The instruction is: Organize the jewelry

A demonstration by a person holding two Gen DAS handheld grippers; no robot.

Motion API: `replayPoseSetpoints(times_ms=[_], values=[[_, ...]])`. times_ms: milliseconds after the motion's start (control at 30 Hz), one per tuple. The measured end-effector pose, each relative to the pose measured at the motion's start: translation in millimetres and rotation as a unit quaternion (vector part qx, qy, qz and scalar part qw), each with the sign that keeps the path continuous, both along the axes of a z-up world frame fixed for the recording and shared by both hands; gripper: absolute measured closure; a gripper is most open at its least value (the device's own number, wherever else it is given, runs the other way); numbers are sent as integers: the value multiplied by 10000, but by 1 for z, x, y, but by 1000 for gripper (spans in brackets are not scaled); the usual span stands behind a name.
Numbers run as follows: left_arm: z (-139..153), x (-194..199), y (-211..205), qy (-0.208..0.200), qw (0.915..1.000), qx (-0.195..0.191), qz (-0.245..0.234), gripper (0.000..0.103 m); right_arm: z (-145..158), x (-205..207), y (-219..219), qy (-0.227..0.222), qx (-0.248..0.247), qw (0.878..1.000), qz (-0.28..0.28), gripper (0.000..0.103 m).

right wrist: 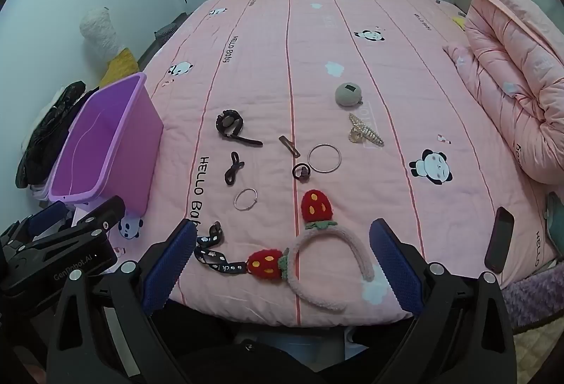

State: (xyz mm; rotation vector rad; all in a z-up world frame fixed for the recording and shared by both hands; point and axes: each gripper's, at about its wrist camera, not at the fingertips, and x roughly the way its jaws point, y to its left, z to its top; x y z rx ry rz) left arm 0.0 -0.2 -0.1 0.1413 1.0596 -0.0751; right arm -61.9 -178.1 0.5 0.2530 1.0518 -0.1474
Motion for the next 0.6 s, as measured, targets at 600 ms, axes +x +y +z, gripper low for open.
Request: replayPoseSetpoints(times_ms=[600], values=[[1, -1, 1, 11, 10000, 11, 3, 6, -5, 3, -1, 26, 51, 10000, 1, 9]])
